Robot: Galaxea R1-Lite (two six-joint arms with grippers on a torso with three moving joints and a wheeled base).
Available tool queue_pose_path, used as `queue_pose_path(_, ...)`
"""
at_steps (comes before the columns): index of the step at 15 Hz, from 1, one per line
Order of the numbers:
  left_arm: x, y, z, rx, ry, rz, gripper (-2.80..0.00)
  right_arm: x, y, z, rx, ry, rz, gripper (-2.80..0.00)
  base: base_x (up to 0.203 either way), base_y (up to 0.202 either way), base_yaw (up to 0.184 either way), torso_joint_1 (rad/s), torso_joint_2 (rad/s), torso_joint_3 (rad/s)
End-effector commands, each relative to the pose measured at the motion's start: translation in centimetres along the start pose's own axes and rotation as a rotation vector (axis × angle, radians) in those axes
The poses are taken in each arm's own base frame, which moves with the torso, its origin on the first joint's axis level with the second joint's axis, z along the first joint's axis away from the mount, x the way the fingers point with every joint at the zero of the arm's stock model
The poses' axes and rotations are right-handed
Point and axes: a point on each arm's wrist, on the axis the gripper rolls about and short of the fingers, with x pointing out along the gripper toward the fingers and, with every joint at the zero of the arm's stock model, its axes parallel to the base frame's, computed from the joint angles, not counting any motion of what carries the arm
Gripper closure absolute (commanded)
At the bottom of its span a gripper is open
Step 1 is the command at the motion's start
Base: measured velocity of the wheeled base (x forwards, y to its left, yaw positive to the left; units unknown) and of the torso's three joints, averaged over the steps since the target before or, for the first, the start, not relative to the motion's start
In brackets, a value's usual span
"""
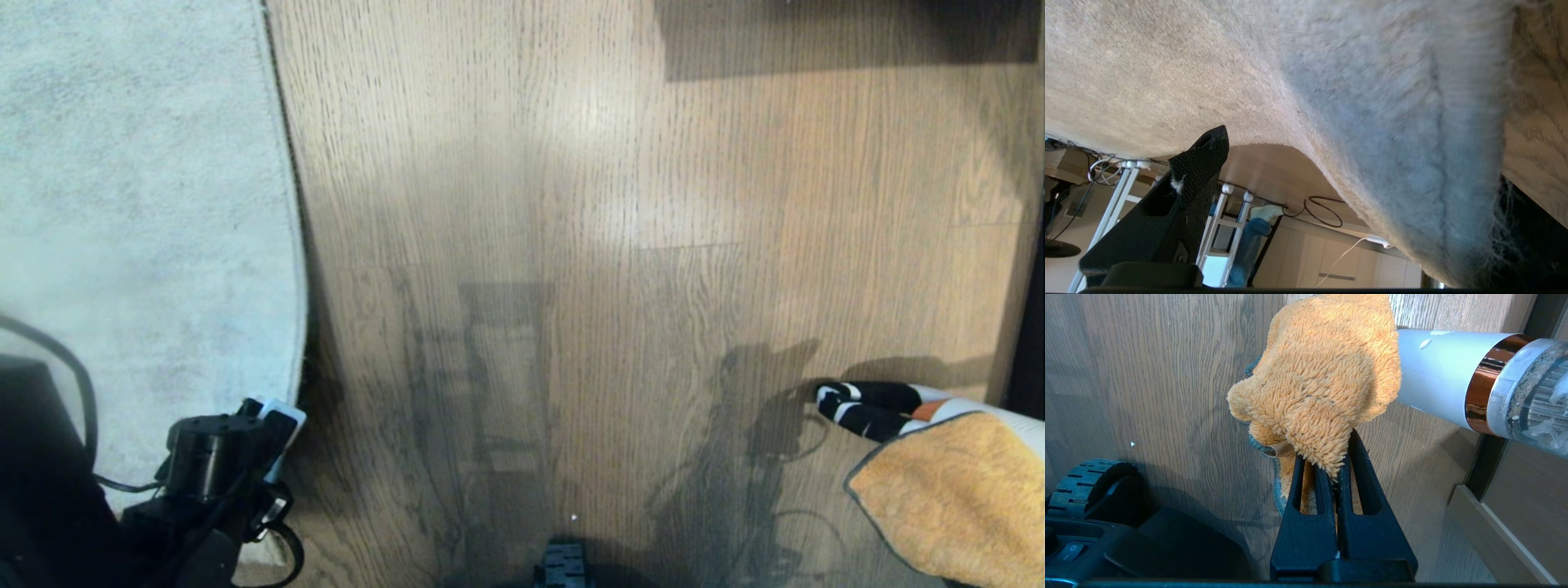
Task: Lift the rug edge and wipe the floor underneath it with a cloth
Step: Lift up the carpet
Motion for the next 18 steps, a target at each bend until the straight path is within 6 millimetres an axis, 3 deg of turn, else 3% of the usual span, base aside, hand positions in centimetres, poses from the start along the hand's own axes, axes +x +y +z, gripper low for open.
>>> queue_pose_path(1,-0.07,-0.08,-0.23,0.007,0.006,0.0,-2.8,0.01,0.0,0.0,-0.001,0.001,0.001,0.0,0.0,0.0,0.0,0.0,0.0,0.0)
queue_pose_path(7,-0.19,-0.21,-0.44,0.014,0.011,-0.006,-2.8,0.01,0.0,0.0,-0.001,0.001,0.001,0.0,0.0,0.0,0.0,0.0,0.0,0.0)
queue_pose_path(8,-0.21,-0.22,-0.48,0.015,0.012,-0.007,-1.49,0.01,0.0,0.0,-0.001,0.001,0.001,0.0,0.0,0.0,0.0,0.0,0.0,0.0)
queue_pose_path(9,-0.21,-0.24,-0.43,0.015,0.01,-0.007,0.0,0.01,0.0,0.0,-0.001,0.001,0.001,0.0,0.0,0.0,0.0,0.0,0.0,0.0)
queue_pose_path(18,-0.3,-0.18,-0.27,0.005,0.001,-0.006,0.0,0.01,0.0,0.0,-0.001,0.001,0.001,0.0,0.0,0.0,0.0,0.0,0.0,0.0)
